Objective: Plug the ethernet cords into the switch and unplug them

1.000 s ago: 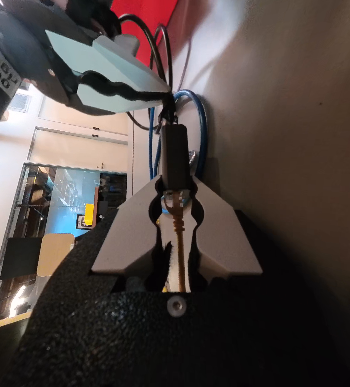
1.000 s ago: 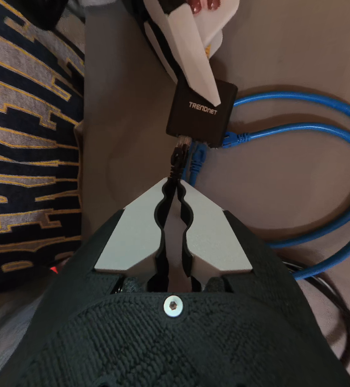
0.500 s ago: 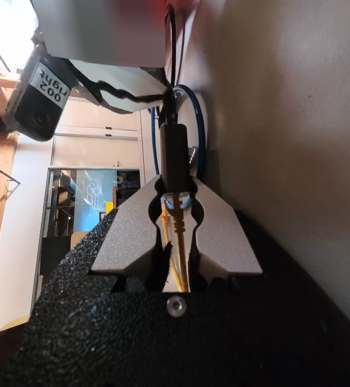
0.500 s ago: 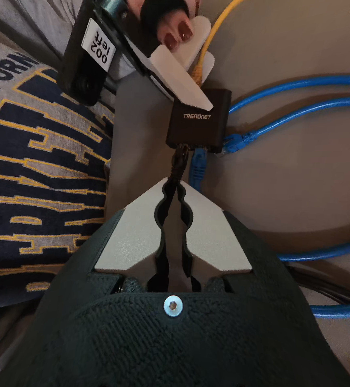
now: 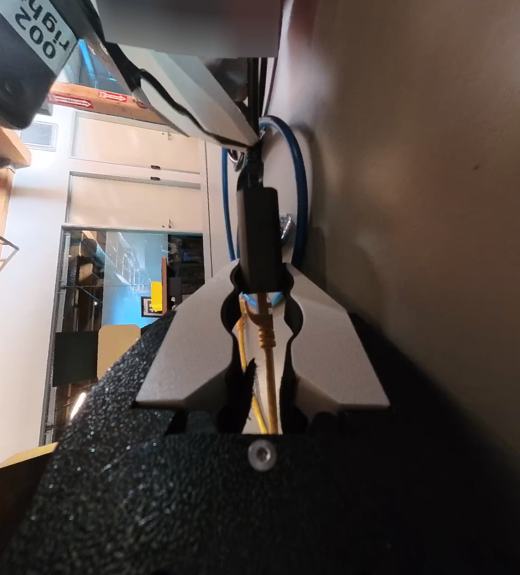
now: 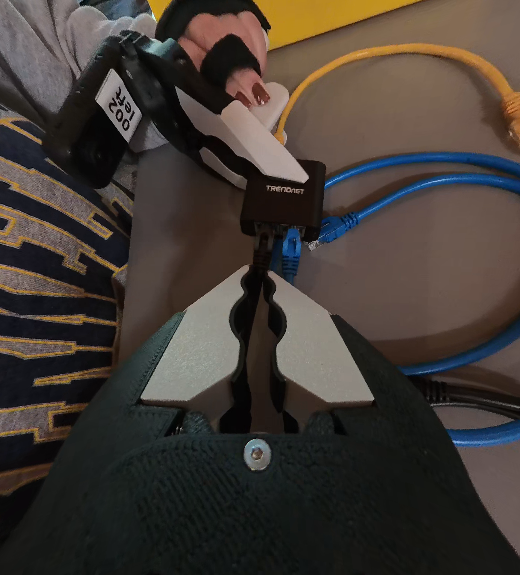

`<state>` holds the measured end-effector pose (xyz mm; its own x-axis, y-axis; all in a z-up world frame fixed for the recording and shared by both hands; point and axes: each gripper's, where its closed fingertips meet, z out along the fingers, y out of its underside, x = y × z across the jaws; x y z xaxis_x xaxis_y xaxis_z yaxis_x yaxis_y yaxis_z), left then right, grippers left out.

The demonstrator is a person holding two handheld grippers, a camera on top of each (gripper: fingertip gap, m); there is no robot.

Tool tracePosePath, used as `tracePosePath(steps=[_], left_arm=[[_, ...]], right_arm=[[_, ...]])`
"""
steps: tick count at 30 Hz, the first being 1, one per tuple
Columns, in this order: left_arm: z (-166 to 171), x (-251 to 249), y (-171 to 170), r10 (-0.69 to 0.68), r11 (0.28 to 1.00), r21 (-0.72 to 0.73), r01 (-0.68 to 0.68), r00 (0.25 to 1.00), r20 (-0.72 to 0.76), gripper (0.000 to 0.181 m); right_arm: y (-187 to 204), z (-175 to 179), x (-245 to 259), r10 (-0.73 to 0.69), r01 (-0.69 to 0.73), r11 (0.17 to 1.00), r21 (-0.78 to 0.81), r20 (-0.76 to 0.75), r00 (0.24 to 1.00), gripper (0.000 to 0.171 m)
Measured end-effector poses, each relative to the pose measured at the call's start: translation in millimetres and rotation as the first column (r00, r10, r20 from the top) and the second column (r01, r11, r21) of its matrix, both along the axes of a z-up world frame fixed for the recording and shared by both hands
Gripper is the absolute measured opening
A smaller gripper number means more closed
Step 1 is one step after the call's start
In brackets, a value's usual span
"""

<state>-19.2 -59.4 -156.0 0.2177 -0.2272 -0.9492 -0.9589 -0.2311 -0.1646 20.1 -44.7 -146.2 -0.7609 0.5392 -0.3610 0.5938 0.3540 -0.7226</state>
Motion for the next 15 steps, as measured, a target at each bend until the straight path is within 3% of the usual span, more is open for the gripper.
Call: tracePosePath(steps=[5,7,9,11,13,15], left_arm=[[1,-5,5,0.018,1.0,0.015,-0.018,1.0,0.013,0.022],[2,-7,8,0.039,0.999,0.011,-0.04,0.998,0.048,0.021],[4,-10,10,0.05,0.999,0.018,-0.051,0.997,0.053,0.021],[12,-14,12,0.063,0.996,0.052,-0.07,0.99,0.122,0.022],[19,-17,12,0.058,0.994,0.079,-0.075,0.98,0.192,0.022],[23,-14,10,0.023,0.994,0.094,-0.048,0.969,0.246,0.022]], right_arm=[[3,-2,-1,-0.033,0.035,0.998,0.047,-0.054,0.998,0.004],[8,11,-6,-0.069,0.084,0.993,0.081,-0.173,0.982,0.029],[5,33,-10,-0.064,0.114,0.987,0.11,-0.376,0.924,0.053],[-7,40,-17,0.011,0.152,0.96,0.236,-0.572,0.82,0.062],[-19,22,-24,0.111,0.166,0.907,0.386,-0.601,0.792,0.068],[-18,10,-36,0.124,0.216,0.863,0.457,-0.605,0.786,0.065]])
